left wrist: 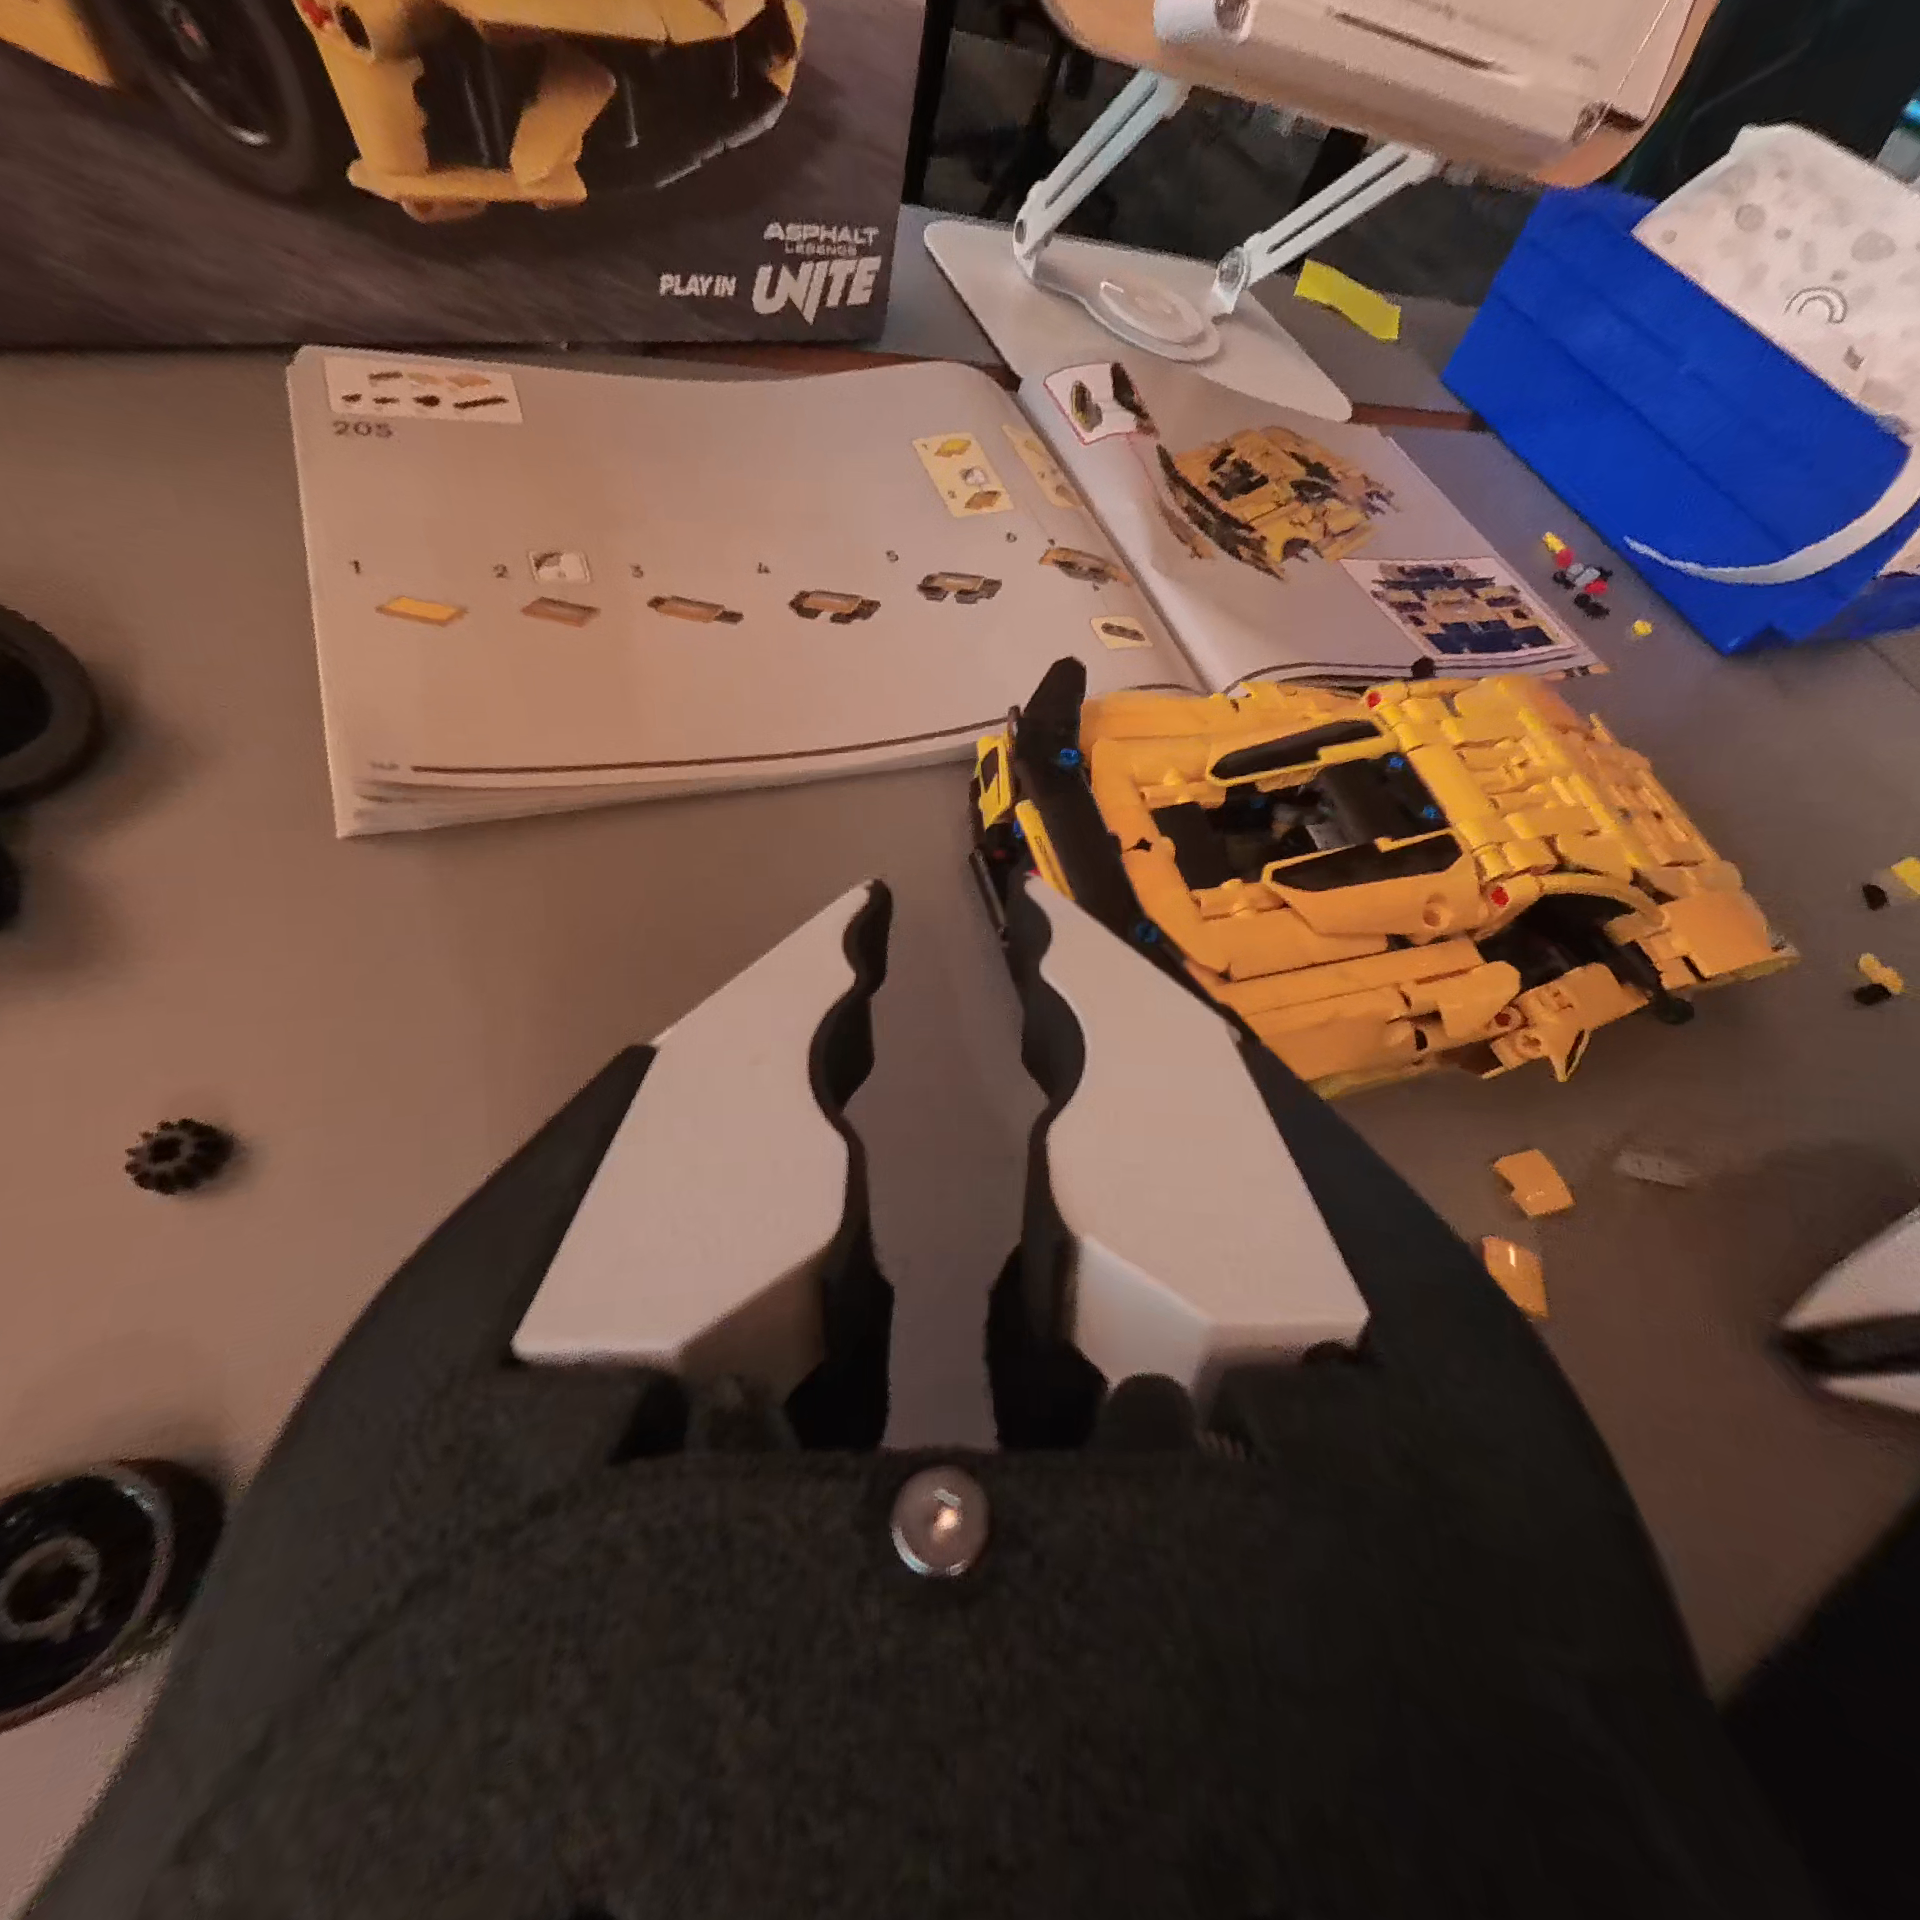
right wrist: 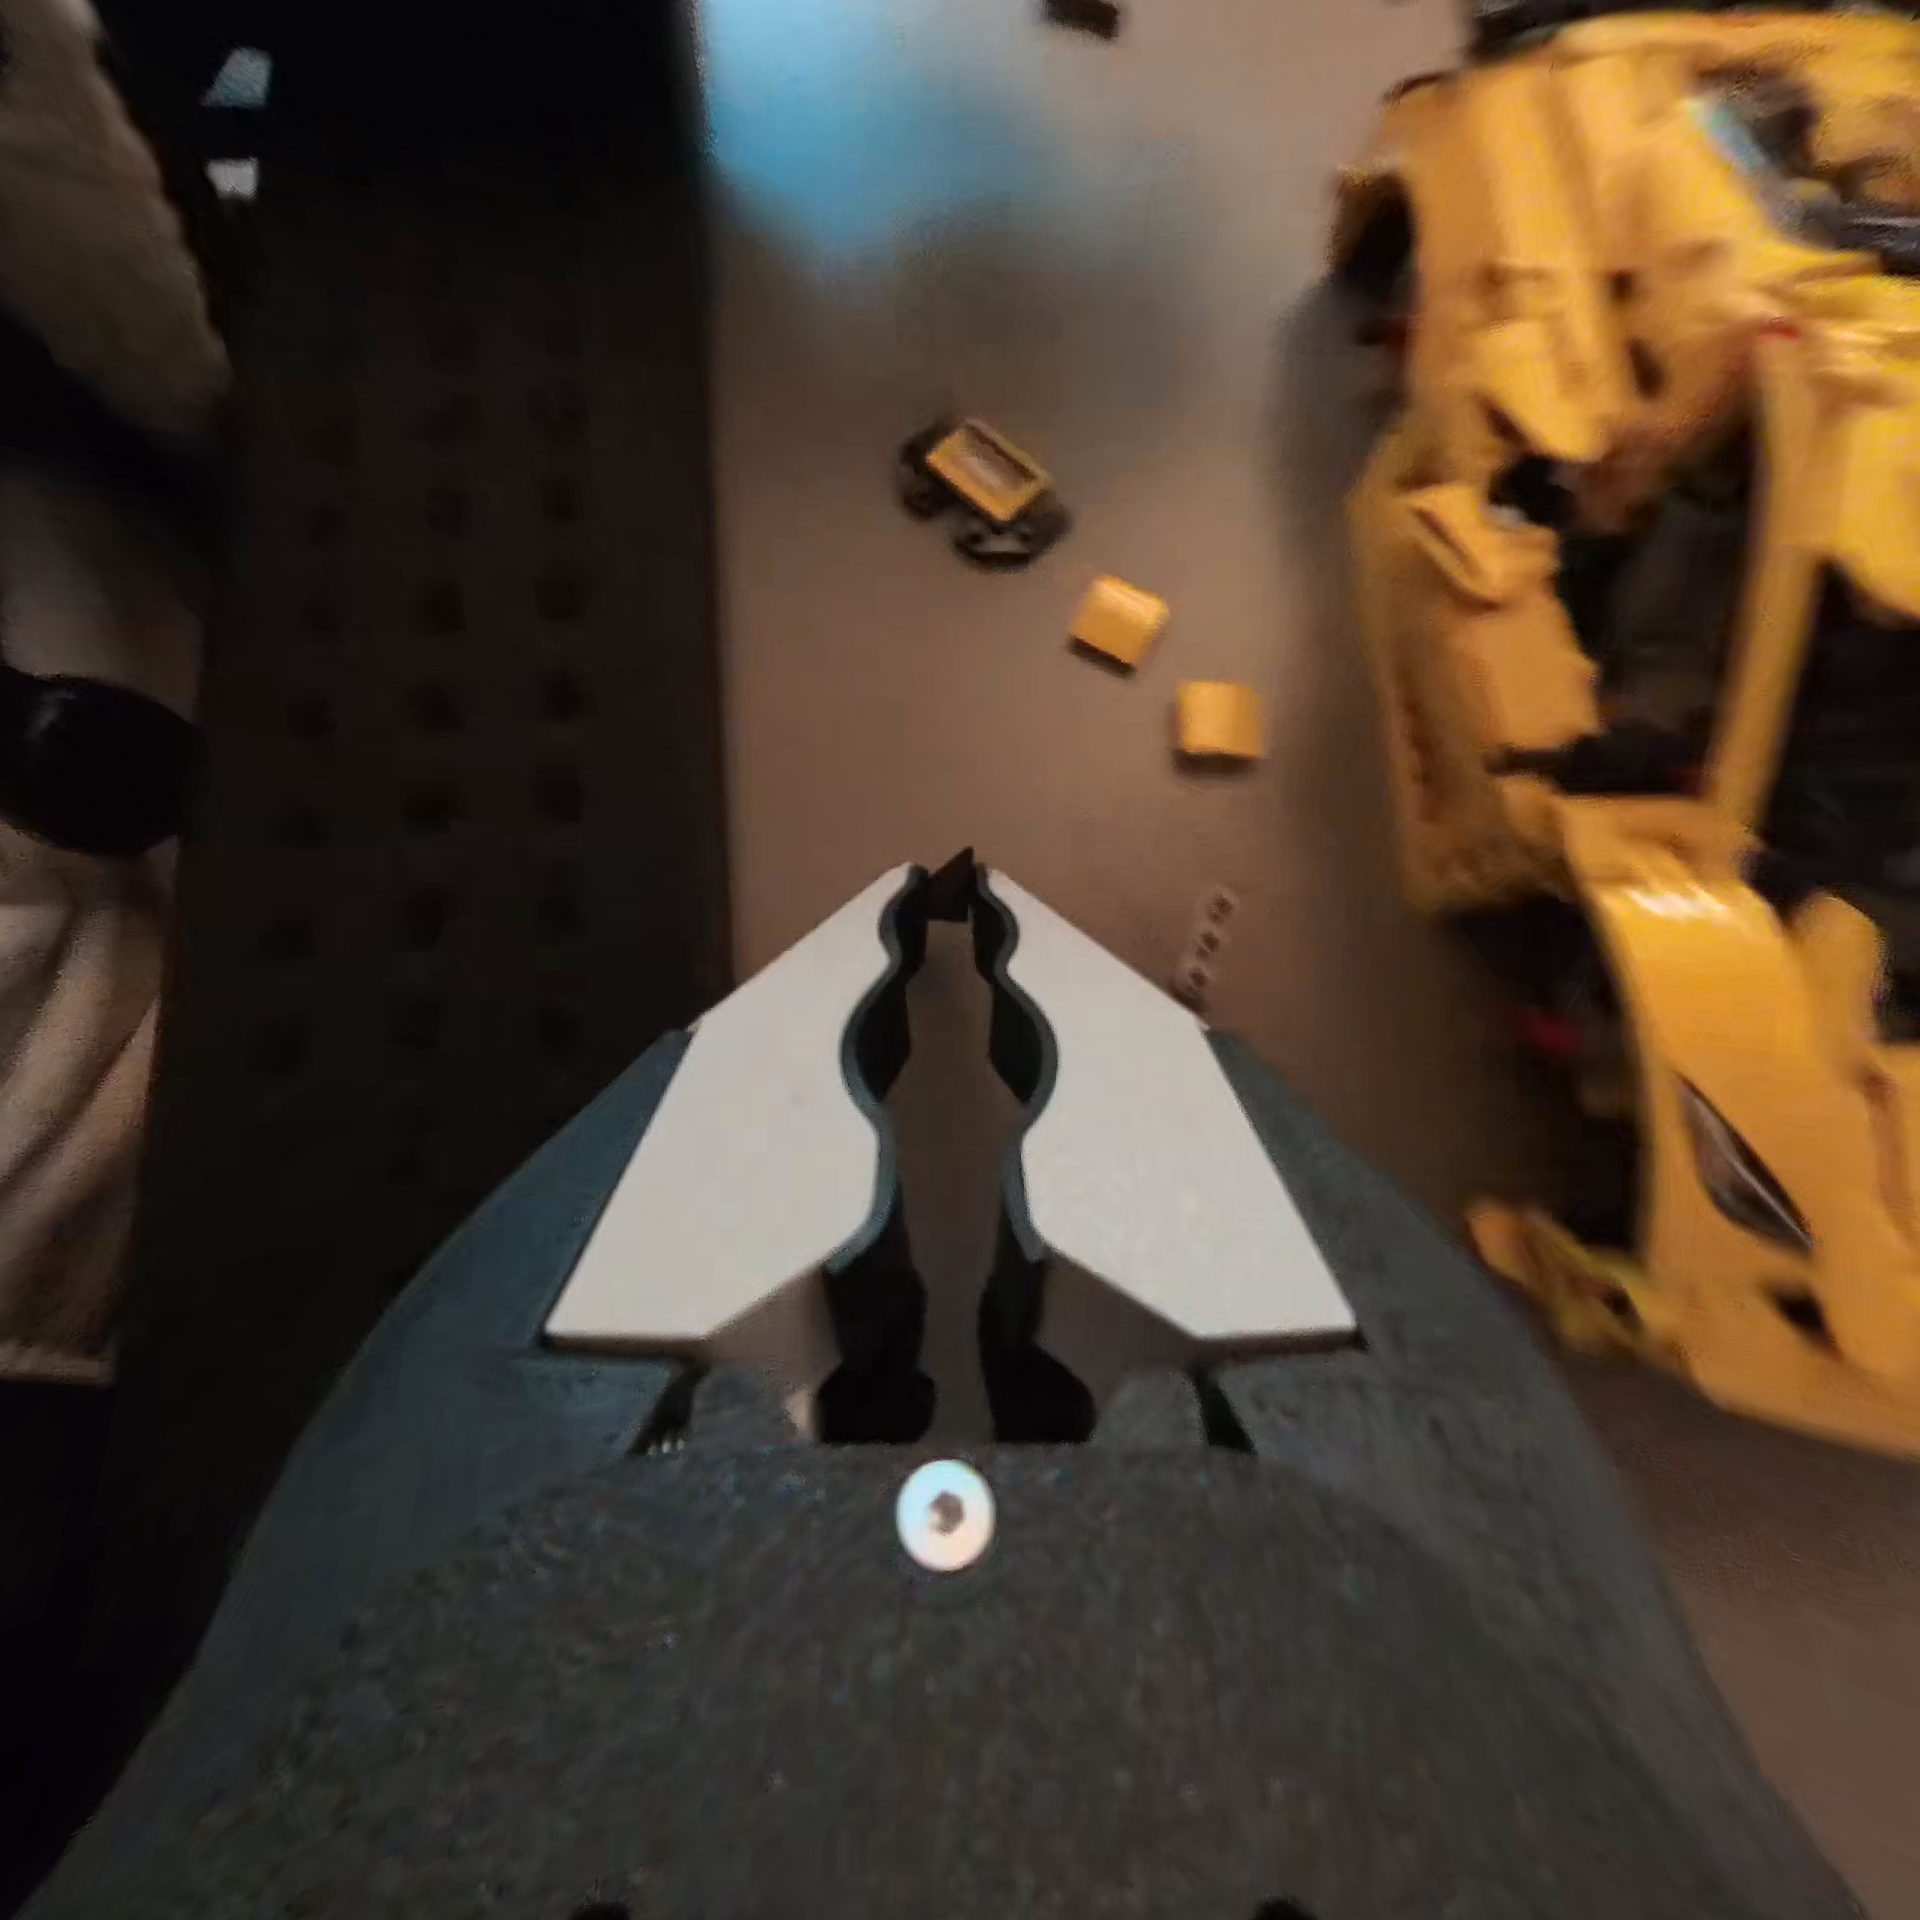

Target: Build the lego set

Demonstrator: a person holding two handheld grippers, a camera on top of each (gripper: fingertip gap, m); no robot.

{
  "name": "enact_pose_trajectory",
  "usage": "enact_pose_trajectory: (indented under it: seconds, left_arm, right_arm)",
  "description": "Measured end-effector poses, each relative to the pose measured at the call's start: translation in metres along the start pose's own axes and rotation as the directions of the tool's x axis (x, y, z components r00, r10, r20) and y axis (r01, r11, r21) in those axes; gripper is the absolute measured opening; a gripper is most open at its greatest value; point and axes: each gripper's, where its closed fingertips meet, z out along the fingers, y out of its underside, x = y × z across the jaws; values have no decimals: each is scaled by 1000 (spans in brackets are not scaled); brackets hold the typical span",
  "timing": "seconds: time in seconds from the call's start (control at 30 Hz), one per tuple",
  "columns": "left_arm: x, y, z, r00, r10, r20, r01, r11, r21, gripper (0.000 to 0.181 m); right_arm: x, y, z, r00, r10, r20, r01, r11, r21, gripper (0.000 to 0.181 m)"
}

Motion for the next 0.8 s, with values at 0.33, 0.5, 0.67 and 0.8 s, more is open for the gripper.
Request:
enact_pose_trajectory:
  seconds: [0.33, 0.5, 0.67, 0.8]
  left_arm:
    - [2, 8, 6, 999, 46, -17, -46, 999, -28, 22]
    - [3, 9, 6, 998, 56, -21, -56, 998, -24, 22]
    - [4, 10, 6, 999, 39, -35, -40, 999, -28, 22]
    - [6, 13, 7, 998, 49, -40, -51, 998, -37, 22]
  right_arm:
    - [-7, -4, 20, 997, -52, 64, 49, 998, 45, 9]
    - [14, 8, -4, 998, 59, -32, -58, 998, 32, 24]
    - [70, 47, -94, 891, 342, -299, -278, 931, 235, 23]
    - [107, 117, -141, 694, 485, -532, -451, 869, 205, 25]
